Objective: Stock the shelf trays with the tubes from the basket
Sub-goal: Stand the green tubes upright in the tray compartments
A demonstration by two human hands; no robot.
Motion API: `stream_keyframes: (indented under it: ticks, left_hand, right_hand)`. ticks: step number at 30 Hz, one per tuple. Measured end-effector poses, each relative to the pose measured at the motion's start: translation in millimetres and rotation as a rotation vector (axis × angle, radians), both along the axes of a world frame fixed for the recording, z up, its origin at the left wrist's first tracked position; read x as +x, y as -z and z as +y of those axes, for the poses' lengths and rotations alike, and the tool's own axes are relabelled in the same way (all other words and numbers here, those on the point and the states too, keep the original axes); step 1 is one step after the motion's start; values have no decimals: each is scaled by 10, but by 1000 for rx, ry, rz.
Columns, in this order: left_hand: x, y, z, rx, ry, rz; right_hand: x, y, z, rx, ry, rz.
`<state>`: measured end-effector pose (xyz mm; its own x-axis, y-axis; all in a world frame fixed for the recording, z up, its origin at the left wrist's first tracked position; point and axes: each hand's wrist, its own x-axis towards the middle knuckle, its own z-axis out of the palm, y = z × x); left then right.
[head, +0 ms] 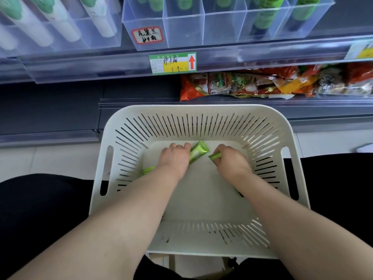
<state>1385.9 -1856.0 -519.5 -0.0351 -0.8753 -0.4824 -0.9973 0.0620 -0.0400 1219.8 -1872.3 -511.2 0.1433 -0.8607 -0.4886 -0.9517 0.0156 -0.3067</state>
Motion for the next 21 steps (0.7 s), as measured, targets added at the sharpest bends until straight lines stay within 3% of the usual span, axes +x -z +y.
stream_keyframes:
  ticks: [10,16,21]
  left_hand:
    - [29,44,167,128,-131,118]
    - [225,-165,195,-2,-310,384]
    - [235,-491,217,-234,-379,560]
  right_hand:
    - [38,-99,-19,-9,38,-81]
    - [44,-339,-38,-159,25,-213]
    - [52,-629,12,-306,7,-273]
